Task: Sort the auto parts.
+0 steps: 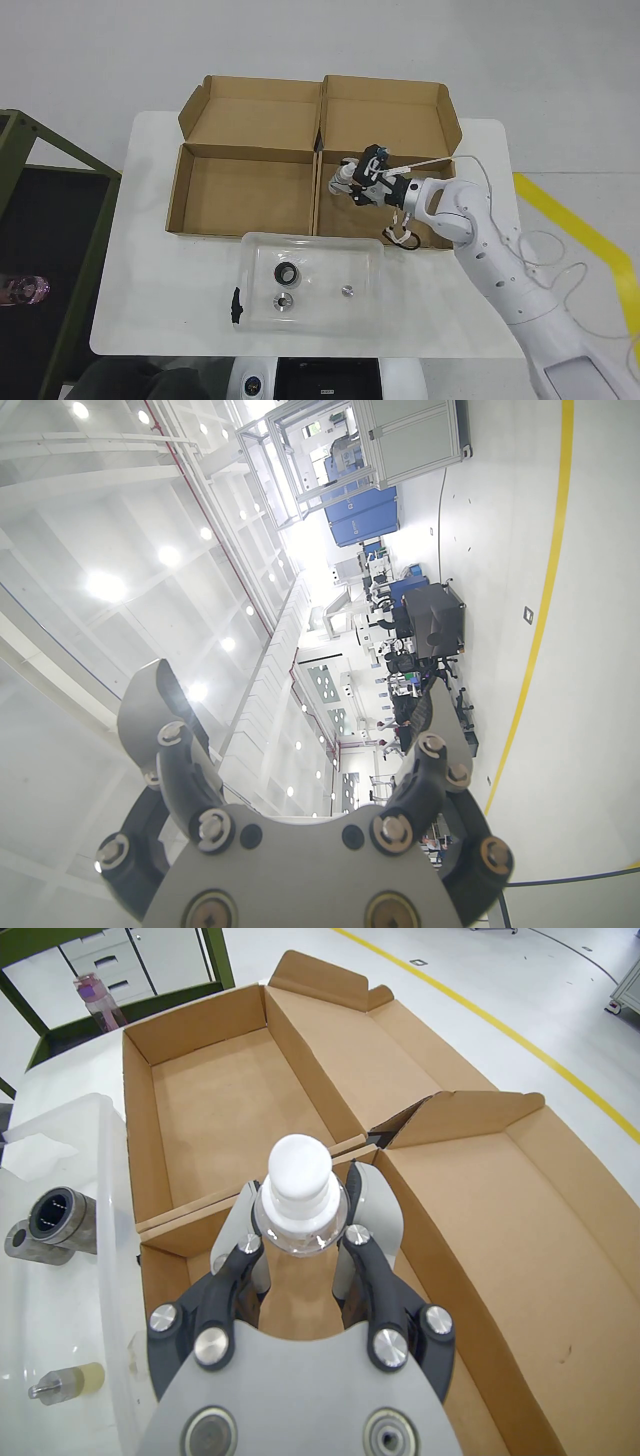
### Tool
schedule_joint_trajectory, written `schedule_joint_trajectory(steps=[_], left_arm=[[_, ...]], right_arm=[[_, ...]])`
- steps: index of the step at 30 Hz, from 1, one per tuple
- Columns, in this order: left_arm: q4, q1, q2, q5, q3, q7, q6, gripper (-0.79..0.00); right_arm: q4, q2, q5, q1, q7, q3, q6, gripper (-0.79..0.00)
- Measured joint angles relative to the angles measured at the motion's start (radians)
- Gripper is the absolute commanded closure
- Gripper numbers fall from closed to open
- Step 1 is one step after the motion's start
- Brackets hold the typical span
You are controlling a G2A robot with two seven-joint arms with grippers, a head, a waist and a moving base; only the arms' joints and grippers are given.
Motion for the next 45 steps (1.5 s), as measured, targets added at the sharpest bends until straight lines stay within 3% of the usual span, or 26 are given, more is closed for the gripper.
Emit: schedule_joint_trajectory(steps=[10, 23, 25, 32, 33, 34, 36, 40, 45], left_arm=[[0.000, 0.000, 0.000, 0.000, 0.000, 0.000, 0.000, -0.785], [0.000, 0.000, 0.000, 0.000, 0.000, 0.000, 0.000, -0.785], [0.000, 0.000, 0.000, 0.000, 0.000, 0.000, 0.000, -0.785], [0.000, 0.000, 0.000, 0.000, 0.000, 0.000, 0.000, -0.785], [0.000, 0.000, 0.000, 0.000, 0.000, 0.000, 0.000, -0.785], [0.000, 0.000, 0.000, 0.000, 0.000, 0.000, 0.000, -0.785], [0.000, 0.000, 0.000, 0.000, 0.000, 0.000, 0.000, -0.785], [0.000, 0.000, 0.000, 0.000, 0.000, 0.000, 0.000, -0.785], [0.000, 0.000, 0.000, 0.000, 0.000, 0.000, 0.000, -0.785]], right_arm=[[0.043, -0.010, -0.068, 0.011, -0.004, -0.027, 0.050, 0.000], [0.077, -0.025, -0.116, 0.016, -0.018, -0.058, 0.087, -0.465], [0.072, -0.025, -0.118, 0.017, -0.016, -0.056, 0.086, -0.505], [-0.001, -0.013, -0.122, 0.008, -0.008, -0.006, 0.061, -0.554], [-0.016, -0.010, -0.122, 0.005, -0.003, 0.005, 0.055, -0.520], [-0.032, -0.007, -0.121, 0.001, 0.003, 0.017, 0.047, -0.422], [-0.067, 0.000, -0.117, -0.008, 0.017, 0.042, 0.026, -0.406], [-0.138, 0.013, -0.104, -0.029, 0.054, 0.085, -0.015, -0.594], [-0.246, 0.028, -0.072, -0.070, 0.116, 0.124, -0.064, -0.714]])
